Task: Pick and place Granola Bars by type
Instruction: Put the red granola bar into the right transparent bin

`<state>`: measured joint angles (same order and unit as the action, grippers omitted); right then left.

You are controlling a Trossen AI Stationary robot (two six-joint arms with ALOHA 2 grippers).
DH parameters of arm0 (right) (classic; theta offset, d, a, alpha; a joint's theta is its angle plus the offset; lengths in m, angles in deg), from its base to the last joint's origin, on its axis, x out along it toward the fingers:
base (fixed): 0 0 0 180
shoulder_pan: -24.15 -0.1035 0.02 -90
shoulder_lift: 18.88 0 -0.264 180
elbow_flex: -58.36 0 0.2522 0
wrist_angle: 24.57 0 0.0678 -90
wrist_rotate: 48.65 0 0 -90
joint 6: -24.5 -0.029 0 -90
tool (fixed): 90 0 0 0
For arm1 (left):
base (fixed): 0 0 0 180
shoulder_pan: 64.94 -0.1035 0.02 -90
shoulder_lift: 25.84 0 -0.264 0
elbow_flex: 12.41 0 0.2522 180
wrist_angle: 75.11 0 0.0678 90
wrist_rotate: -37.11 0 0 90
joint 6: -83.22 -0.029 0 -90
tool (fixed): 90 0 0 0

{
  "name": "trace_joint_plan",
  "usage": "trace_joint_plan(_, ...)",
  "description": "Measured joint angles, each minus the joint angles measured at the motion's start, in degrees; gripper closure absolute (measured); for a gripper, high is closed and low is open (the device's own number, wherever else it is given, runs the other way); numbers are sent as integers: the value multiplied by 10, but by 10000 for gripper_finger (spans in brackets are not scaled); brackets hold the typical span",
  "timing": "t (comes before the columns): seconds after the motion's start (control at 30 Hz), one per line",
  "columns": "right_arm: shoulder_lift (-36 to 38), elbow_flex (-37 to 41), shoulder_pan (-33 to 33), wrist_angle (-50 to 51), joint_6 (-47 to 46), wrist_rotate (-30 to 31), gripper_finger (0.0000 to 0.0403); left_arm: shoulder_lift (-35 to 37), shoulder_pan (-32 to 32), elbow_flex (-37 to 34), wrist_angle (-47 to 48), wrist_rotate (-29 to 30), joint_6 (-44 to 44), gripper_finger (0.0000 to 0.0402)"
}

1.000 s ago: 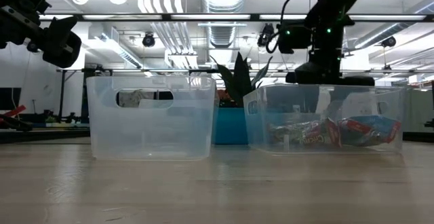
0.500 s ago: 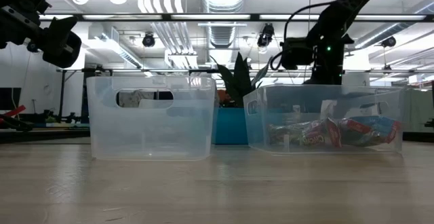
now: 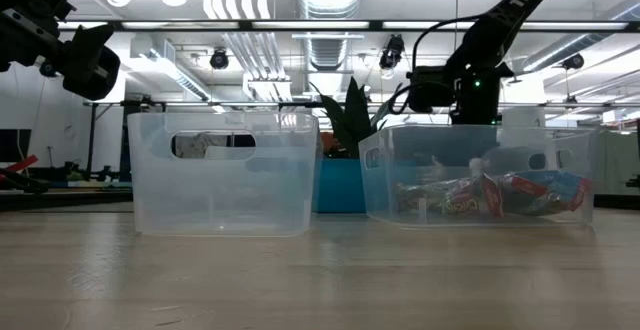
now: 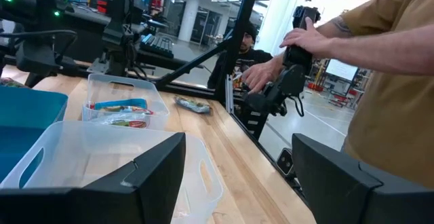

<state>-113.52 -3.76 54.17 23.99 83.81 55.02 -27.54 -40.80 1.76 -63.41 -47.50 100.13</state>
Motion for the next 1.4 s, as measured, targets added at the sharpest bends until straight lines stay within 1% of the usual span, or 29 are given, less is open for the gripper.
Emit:
trace_joint_plan(0.13, 9, 2, 0, 3, -23, -2, 232, 0, 0, 0, 0, 0, 0, 152)
trace_joint_plan(0.33, 10, 2, 0, 8, -59, -3, 319, 0, 0, 0, 0, 0, 0, 152)
trace_joint_plan(0.43, 10, 2, 0, 8, -98, -3, 361, 0, 0, 0, 0, 0, 0, 152)
trace_joint_plan(0.5, 11, 2, 0, 10, -129, -2, 380, 0, 0, 0, 0, 0, 0, 152)
trace_joint_plan(0.63, 11, -14, -4, 55, -216, -3, 386, 0, 0, 0, 0, 0, 0, 152)
trace_joint_plan(0.77, 15, -48, -6, 112, -298, -9, 388, 0, 0, 0, 0, 0, 0, 152)
trace_joint_plan(0.93, 18, -108, -8, 186, -407, -74, 389, 0, 0, 0, 0, 0, 0, 152)
trace_joint_plan(1.03, 25, -147, -17, 226, -476, -95, 390, 0, 0, 0, 0, 0, 0, 152)
trace_joint_plan(1.1, 33, -176, -27, 248, -507, -109, 390, 0, 0, 0, 0, 0, 0, 152)
trace_joint_plan(1.27, 38, -254, -64, 290, -567, -112, 390, 0, 0, 0, 0, 0, 0, 152)
trace_joint_plan(1.4, 38, -315, -92, 304, -626, -111, 390, 0, 0, 0, 0, 0, 0, 152)
